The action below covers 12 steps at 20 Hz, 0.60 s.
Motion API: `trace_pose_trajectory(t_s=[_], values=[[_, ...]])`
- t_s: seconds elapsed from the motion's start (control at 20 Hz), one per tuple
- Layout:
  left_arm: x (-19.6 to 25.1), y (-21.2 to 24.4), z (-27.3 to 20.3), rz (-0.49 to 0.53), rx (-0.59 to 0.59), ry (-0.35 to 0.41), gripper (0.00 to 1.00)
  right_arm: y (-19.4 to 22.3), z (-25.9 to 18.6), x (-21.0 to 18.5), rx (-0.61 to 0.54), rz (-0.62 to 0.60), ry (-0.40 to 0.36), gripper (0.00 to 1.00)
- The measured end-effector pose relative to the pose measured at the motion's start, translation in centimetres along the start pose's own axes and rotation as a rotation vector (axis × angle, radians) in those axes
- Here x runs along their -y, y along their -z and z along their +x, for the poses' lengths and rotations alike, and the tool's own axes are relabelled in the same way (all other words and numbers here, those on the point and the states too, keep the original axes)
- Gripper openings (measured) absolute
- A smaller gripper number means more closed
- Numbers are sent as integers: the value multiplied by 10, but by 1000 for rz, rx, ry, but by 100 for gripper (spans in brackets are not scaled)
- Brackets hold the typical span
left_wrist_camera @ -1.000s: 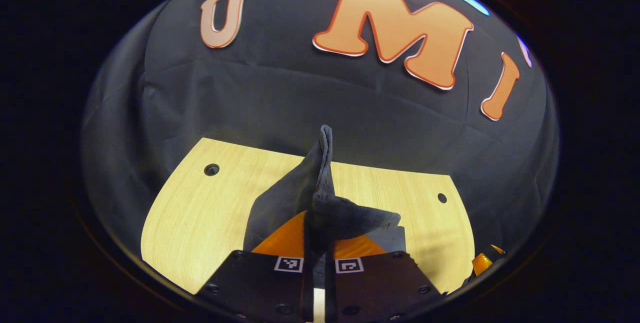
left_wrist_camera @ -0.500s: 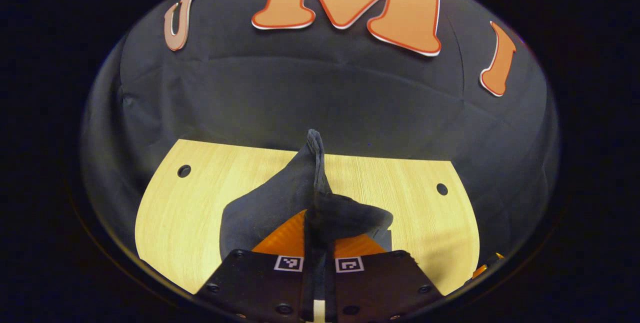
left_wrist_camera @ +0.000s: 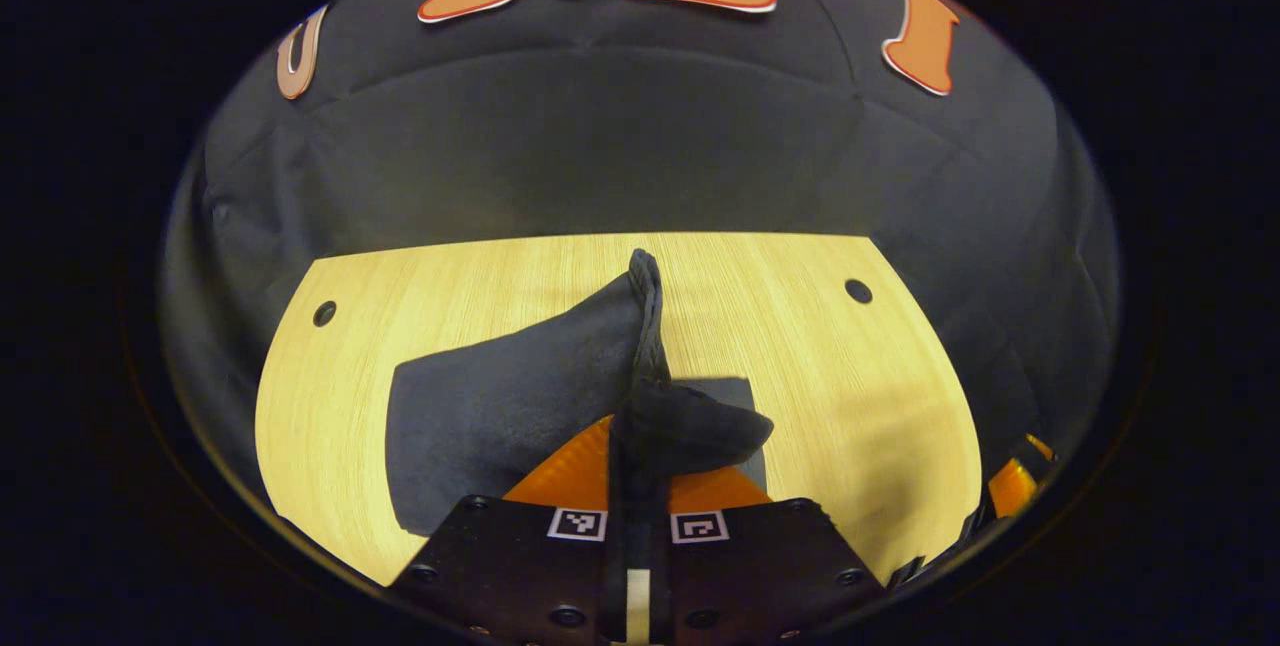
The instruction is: Grasp the waist and the cuffs of the jeans and fold them to make the two legs overlap; first hold the waist and fold one-third of the jeans toward the cuffs, then hold the cuffs and fold the remaining one-third in the same direction to finish folding.
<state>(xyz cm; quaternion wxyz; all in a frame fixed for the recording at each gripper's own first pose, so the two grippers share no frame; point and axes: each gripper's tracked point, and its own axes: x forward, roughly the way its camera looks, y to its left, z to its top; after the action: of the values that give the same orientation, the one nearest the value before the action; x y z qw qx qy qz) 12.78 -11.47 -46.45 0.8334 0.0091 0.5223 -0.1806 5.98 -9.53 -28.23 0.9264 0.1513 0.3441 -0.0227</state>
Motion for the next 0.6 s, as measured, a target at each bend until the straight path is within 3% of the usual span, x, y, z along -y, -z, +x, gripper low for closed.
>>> trace_pose_trajectory(t_s=[0.2, 0.3, 0.35, 0.4, 0.6], values=[[10, 46, -9, 114, -52, 17, 9, 0, 5, -8, -6, 0, -15, 99], [18, 63, -14, 167, -76, 37, 14, -3, 6, -14, -3, -1, -22, 99], [22, 69, -16, 184, -79, 43, 25, -2, 6, -16, -2, -3, -24, 99], [26, 74, -21, 199, -84, 63, 27, -4, 7, -21, 1, -9, -29, 99], [39, 78, -38, 178, -64, 129, 86, -9, 6, -40, 8, -29, -51, 99]])
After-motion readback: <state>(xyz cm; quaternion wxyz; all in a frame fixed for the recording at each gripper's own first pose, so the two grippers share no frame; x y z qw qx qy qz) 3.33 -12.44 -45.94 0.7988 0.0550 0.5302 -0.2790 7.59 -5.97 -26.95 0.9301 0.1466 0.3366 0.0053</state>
